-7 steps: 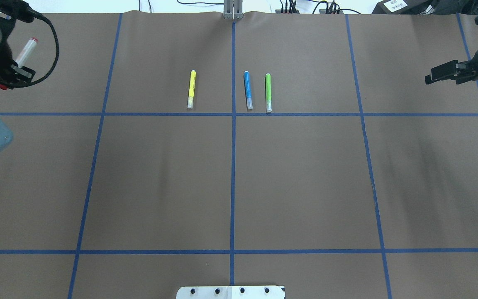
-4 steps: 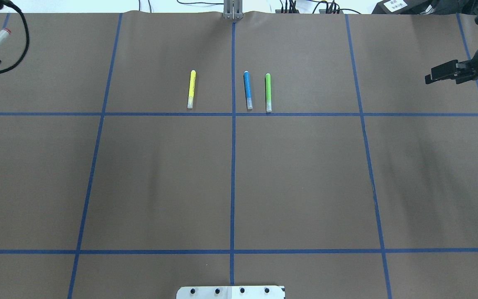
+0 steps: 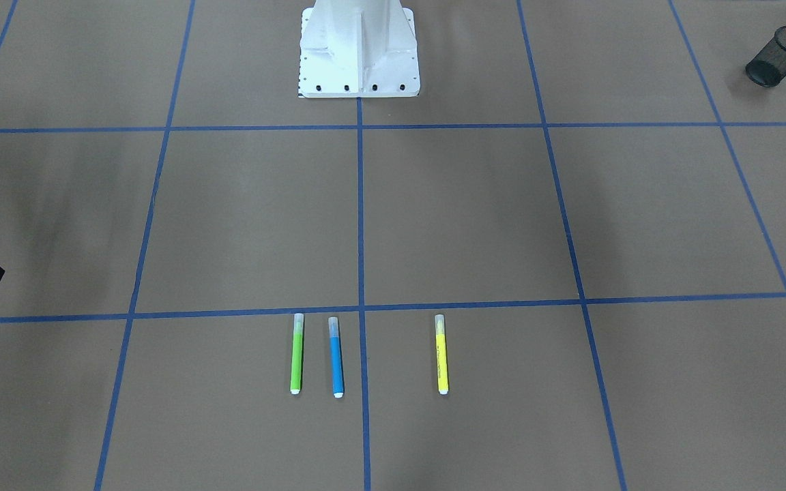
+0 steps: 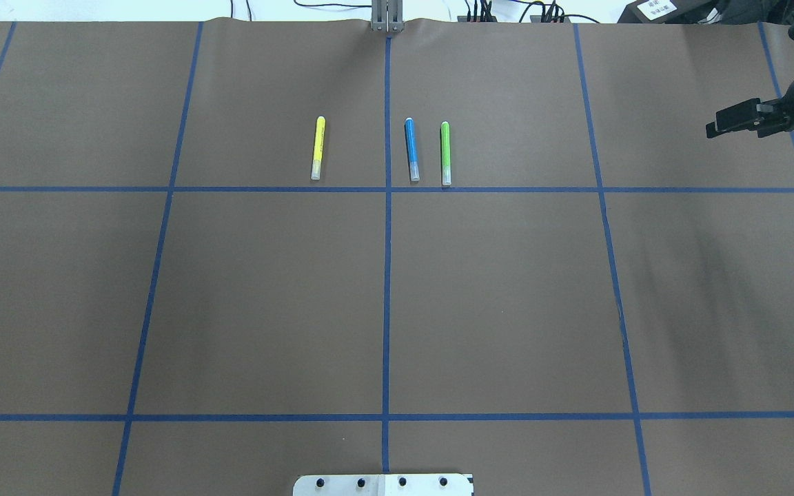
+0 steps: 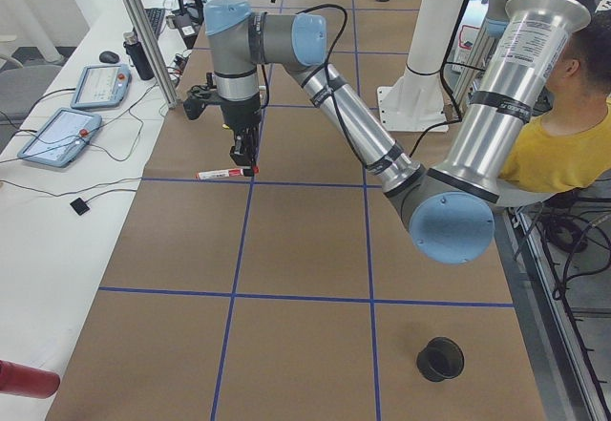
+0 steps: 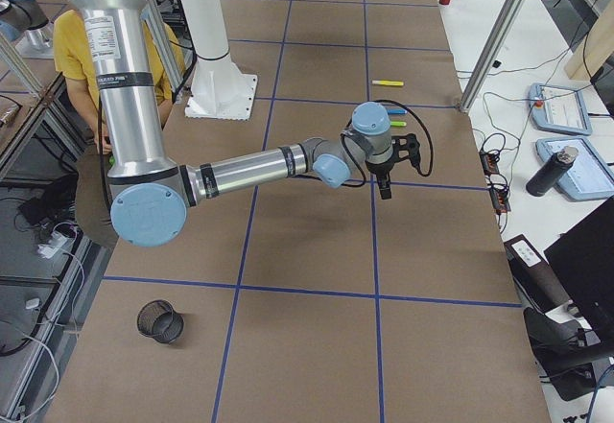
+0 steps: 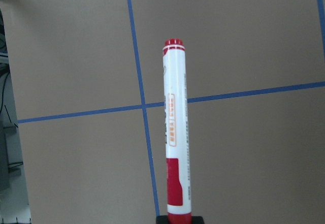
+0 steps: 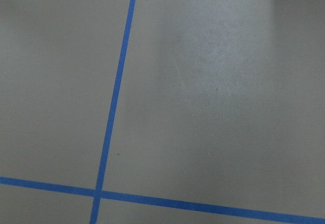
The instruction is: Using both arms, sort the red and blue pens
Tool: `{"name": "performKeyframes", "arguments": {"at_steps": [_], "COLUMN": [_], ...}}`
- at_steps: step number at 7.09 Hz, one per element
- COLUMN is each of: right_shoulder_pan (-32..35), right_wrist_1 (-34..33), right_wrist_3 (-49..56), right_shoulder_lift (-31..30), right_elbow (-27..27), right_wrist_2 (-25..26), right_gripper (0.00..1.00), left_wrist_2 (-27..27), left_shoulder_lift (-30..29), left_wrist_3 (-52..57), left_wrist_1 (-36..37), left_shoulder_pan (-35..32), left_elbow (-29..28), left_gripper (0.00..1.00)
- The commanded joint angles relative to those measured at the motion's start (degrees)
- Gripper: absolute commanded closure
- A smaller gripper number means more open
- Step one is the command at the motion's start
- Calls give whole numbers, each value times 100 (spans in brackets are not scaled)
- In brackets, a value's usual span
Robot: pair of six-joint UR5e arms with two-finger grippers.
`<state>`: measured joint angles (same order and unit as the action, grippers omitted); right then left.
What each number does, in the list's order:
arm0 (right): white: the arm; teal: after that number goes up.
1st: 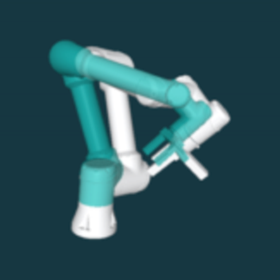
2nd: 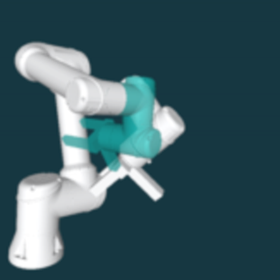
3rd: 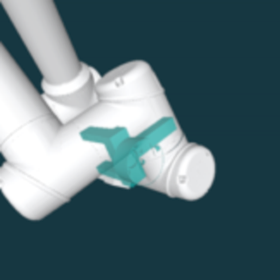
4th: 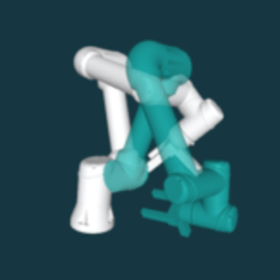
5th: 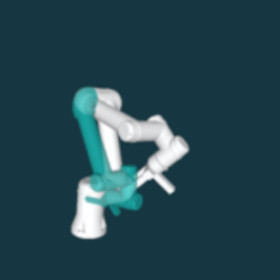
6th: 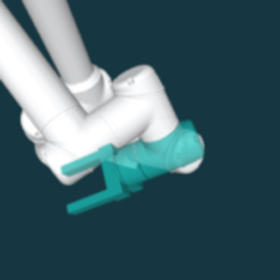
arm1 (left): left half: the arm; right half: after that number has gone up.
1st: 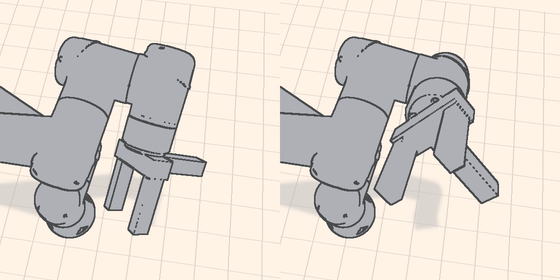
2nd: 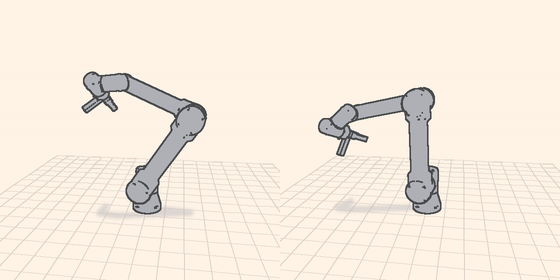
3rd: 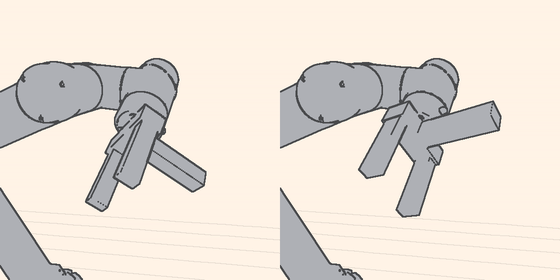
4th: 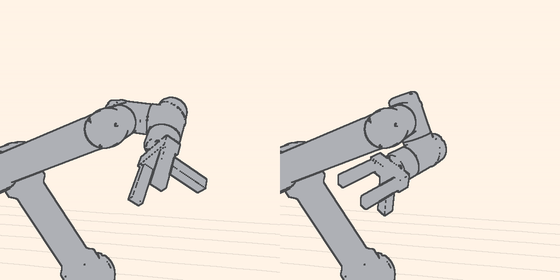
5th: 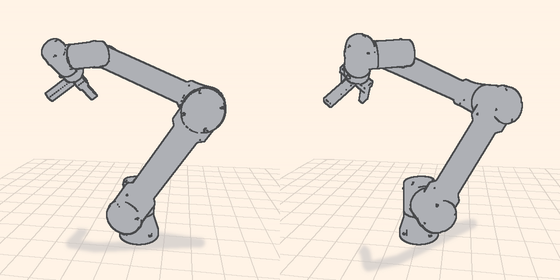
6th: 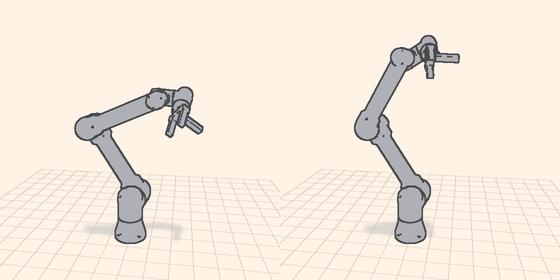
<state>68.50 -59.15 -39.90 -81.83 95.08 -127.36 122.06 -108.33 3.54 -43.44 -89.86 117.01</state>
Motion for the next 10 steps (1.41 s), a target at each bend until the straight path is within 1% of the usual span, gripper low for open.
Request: {"name": "performKeyframes", "arguments": {"at_steps": [1, 2, 3, 4, 5, 6, 7, 9, 10], "right_shoulder_pan": [-3, -3, -3, -3, -3, -3, -3, -3, -3], "right_wrist_1": [9, 9, 9, 9, 9, 0, 9, 9, 18], "right_wrist_3": [0, -9, -9, -9, -17, -9, -9, -9, -9], "right_shoulder_lift": [0, 0, -9, -26, -70, -105, -97, -97, -79], "right_elbow": [2, -7, -16, -25, -16, -33, -25, 2, 19], "right_wrist_2": [1, -8, -8, -8, -17, -25, -34, -43, -43], "right_gripper": [1, 1, 1, 1, 1, 1, 1, 1, 1], "left_wrist_2": [176, 369, 493, 607, 721, 1097, 1309, 1233, 1232], "left_shoulder_lift": [880, 1510, 1934, 2591, 3145, 3743, 4288, 4478, 4591], "left_wrist_3": [908, 1286, 1699, 1755, 1756, 1712, 1694, 1703, 1703], "left_wrist_1": [-60, -129, -182, -191, -122, -78, 27, 1078, 1144], "left_shoulder_pan": [-984, -1477, -2004, -2645, -3121, -3517, -3852, -4834, -5014], "left_elbow": [-12, -21, -21, 23, 67, -11, -21, -117, -309], "left_gripper": [100, 100, 100, 100, 100, 100, 100, 100, 100]}}
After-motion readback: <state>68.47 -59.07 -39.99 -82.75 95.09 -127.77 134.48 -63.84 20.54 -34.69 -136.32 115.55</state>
